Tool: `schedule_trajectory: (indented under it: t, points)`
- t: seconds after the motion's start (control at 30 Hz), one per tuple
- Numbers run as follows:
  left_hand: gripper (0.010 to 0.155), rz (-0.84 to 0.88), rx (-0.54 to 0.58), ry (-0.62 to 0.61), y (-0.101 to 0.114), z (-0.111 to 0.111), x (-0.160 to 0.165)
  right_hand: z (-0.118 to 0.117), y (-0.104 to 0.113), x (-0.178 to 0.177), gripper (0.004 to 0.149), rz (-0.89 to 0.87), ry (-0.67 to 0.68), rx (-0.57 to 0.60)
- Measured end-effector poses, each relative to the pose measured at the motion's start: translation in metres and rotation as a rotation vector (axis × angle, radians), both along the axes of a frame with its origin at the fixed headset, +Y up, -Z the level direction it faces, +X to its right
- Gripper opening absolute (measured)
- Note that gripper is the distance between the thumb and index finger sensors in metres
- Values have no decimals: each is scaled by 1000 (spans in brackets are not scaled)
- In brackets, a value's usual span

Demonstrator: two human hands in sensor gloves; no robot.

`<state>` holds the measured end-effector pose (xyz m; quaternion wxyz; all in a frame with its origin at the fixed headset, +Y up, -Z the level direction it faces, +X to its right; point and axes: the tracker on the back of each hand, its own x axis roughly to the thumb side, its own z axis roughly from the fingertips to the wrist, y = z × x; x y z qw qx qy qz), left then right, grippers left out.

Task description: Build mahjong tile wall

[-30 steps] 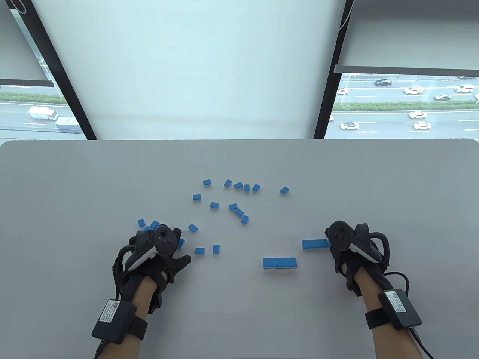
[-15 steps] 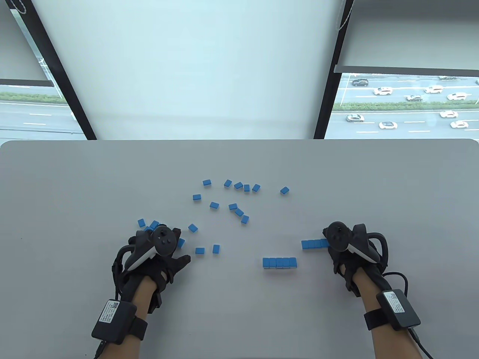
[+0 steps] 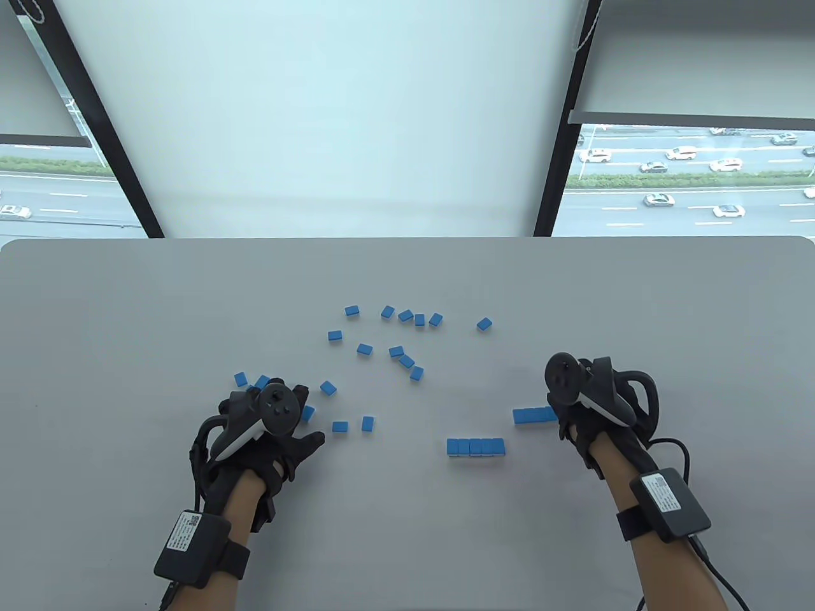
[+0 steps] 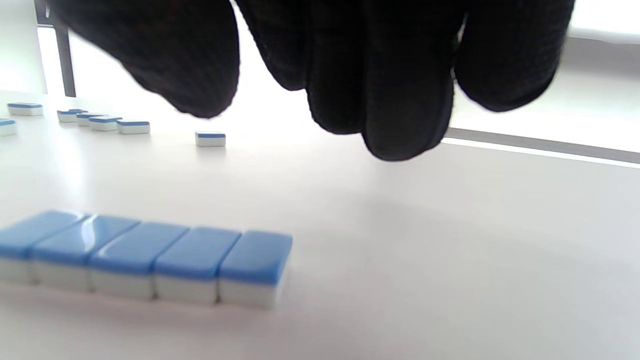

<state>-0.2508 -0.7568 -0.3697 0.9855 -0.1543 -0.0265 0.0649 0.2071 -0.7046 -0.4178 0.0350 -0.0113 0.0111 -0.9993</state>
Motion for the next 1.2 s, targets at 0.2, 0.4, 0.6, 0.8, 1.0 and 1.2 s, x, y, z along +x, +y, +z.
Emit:
schedule_trajectory:
  t: [0.2,0.4,0.6,0.8,1.0,1.2]
  points:
    - [86,1,10,6,0,0,-1,-55,16,-34,65,-65,-101,-46]
    - [86,0,4,16,0,0,-5,-104,-6,-66,68,-100,-196,-191]
    - [86,5,22,15,4,1,-5,-136,-29,-84,70,-35,-254,-238]
    - [86,-4,24,16,4,1,-5,-152,-43,-94,63,32,-287,-240]
    - [86,-6,15,21,3,0,-6,-149,-36,-97,60,54,-254,-275]
    - [86,7,24,14,5,1,-6,-118,8,-89,59,65,-136,-207]
